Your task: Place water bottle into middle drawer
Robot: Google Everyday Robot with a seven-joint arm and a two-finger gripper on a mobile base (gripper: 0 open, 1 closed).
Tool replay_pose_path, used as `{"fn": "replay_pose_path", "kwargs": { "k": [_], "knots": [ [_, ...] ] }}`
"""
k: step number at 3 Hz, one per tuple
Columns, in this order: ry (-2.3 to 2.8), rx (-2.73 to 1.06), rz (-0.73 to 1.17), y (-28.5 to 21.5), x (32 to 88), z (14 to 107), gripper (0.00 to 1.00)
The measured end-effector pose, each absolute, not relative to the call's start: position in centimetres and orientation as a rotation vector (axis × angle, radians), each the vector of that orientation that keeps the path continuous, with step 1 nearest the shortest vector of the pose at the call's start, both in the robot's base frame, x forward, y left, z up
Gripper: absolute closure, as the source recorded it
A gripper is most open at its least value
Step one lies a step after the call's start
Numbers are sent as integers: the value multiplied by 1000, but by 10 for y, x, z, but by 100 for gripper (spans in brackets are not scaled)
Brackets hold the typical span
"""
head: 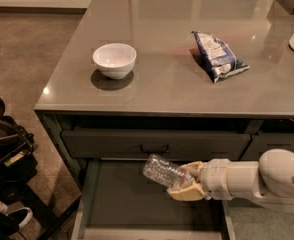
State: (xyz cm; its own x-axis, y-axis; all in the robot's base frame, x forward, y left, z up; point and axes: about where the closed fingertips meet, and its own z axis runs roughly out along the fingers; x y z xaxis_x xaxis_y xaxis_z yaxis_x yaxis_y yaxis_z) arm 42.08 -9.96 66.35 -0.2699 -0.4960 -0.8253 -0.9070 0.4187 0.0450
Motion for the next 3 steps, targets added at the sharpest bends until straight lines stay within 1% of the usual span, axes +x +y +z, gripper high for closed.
{"fn": "replay_pose_path", "kwargs": {
  "k": [2,3],
  "knots": [
    [2076,-1046,694,-86,421,557,100],
    [2088,-1031,689,-87,423,549,100]
  ]
}}
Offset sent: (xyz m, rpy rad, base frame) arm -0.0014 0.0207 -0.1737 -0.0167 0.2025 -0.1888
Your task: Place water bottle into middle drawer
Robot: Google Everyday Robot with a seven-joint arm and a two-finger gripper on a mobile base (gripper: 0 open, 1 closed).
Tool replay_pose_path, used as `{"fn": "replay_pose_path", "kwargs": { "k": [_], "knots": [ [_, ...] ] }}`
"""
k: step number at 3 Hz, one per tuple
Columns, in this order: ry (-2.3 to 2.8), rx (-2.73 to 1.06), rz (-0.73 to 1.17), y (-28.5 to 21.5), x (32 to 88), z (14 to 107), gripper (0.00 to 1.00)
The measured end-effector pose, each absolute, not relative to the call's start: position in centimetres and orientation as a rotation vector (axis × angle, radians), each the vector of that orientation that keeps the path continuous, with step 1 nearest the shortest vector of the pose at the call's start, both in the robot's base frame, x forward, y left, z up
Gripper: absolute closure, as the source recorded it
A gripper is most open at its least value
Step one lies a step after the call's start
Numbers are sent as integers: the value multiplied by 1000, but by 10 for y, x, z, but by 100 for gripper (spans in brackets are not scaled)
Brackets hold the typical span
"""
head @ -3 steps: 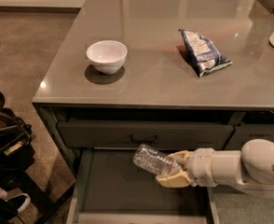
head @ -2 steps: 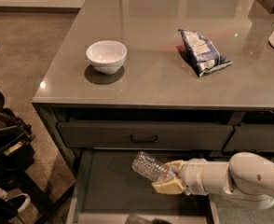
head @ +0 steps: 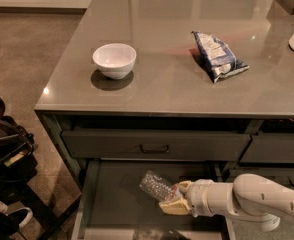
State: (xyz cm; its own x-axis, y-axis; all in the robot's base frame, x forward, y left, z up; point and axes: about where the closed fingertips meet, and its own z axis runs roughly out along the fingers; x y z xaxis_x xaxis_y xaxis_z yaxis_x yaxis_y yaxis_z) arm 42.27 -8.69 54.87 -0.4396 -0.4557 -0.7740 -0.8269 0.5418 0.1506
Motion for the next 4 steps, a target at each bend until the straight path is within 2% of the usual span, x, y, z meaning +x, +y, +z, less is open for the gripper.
{"fn": "replay_pose_path", "kwargs": {
  "k": [2,4],
  "knots": [
    [2144,-951,726,-78,424,517,100],
    [2267,-837,711,-74,438,437,100]
  ]
}}
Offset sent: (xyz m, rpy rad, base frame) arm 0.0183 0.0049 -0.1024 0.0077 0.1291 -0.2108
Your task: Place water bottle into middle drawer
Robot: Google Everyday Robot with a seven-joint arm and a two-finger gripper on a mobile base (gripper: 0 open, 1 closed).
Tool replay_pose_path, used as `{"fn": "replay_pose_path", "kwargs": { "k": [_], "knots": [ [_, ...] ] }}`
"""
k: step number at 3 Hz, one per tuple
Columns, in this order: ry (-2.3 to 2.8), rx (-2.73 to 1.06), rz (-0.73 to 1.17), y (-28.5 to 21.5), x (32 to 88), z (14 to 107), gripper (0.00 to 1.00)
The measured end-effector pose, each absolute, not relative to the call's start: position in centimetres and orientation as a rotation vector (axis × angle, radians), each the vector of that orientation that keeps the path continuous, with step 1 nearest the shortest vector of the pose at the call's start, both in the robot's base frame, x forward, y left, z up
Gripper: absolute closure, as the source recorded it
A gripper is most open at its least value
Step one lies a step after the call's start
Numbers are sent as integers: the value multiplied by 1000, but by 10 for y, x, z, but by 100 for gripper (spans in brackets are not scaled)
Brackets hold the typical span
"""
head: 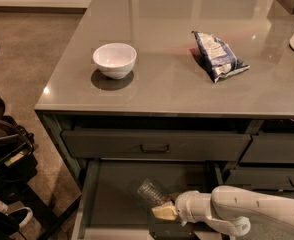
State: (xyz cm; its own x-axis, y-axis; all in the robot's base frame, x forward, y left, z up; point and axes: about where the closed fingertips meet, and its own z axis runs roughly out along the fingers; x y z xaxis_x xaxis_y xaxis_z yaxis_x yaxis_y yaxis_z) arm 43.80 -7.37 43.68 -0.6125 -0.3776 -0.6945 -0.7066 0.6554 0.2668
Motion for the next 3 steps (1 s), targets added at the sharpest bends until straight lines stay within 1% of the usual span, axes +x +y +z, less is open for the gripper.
{"fn": "replay_pose_path", "kwargs": {
  "k": [1,3],
  "knots": [
    [2307,-869,746,-68,438,404,83],
    [2316,-876,749,-68,437,399,37]
  ]
}}
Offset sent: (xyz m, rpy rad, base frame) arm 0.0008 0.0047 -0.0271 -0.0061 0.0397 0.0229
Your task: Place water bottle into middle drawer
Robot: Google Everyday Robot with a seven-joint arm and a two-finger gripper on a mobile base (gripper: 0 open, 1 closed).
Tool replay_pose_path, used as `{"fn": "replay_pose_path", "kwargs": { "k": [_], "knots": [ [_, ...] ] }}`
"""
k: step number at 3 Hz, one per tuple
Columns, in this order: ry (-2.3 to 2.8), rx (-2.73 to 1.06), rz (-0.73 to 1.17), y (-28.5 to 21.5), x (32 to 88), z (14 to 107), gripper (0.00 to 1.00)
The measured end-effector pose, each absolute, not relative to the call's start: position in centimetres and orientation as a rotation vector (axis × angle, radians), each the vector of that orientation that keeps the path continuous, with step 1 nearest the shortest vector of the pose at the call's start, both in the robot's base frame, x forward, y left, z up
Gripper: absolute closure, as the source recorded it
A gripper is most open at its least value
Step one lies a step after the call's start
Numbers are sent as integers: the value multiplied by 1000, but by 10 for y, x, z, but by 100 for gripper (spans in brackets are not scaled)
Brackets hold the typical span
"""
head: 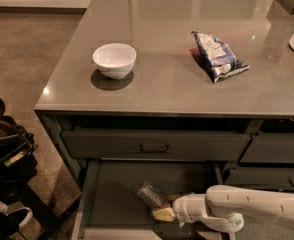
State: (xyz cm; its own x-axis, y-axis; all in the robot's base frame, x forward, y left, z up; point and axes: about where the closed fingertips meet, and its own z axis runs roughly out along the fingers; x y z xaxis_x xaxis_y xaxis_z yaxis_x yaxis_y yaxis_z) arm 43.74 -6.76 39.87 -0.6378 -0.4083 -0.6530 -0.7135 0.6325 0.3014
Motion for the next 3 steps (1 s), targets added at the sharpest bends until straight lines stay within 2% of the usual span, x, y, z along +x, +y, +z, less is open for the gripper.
{"fn": "replay_pose_path", "kwargs": {
  "k": [1,2,3],
  "knots": [
    [2316,-876,750,-68,437,399,13],
    [2316,-876,750,-68,437,399,0],
    [2316,-876,750,-67,437,399,0]
  ]
}}
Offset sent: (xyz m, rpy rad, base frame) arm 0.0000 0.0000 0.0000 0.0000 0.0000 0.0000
